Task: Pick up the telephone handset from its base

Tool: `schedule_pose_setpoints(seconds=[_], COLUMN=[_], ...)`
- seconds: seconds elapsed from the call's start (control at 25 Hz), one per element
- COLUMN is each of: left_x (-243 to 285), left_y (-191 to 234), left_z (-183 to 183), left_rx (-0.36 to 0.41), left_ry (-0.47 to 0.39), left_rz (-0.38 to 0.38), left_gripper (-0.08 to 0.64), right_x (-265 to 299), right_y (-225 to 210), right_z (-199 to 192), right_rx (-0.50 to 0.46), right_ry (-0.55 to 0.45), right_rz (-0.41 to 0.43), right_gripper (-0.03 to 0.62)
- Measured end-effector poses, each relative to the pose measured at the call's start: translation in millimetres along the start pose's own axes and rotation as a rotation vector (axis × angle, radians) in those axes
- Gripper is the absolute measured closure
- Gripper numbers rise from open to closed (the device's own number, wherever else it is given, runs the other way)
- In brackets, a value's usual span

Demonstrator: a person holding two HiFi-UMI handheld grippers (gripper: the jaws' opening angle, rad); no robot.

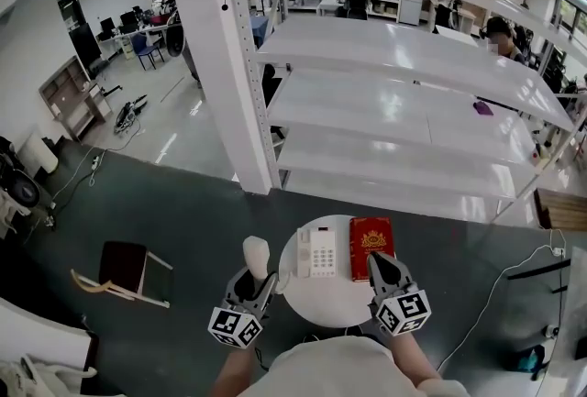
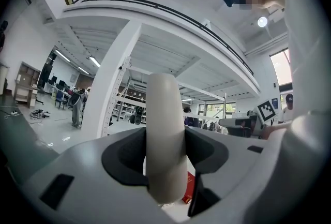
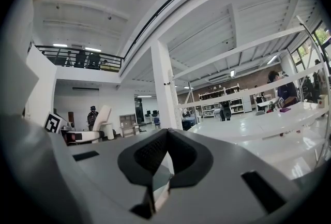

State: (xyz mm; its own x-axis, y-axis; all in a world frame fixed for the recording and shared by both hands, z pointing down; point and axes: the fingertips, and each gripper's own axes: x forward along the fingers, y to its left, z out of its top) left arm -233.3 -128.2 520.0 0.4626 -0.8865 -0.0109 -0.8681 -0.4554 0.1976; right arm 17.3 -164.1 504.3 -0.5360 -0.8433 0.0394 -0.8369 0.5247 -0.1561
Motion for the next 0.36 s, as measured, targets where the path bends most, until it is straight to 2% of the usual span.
schedule_pose_setpoints(seconds=[0.36], left_x=[-3.5], left_y=[5.3], left_z=[0.9], left_rx=[-0.063], left_ry=[-0.010], left_rz=[-0.002], left_gripper=[0.337], right_x=[0.8], right_y=[7.0], right_z=[0.4], right_rx=[-0.005], right_ry=[0.007], right_rz=[0.006], right_gripper=[0.584])
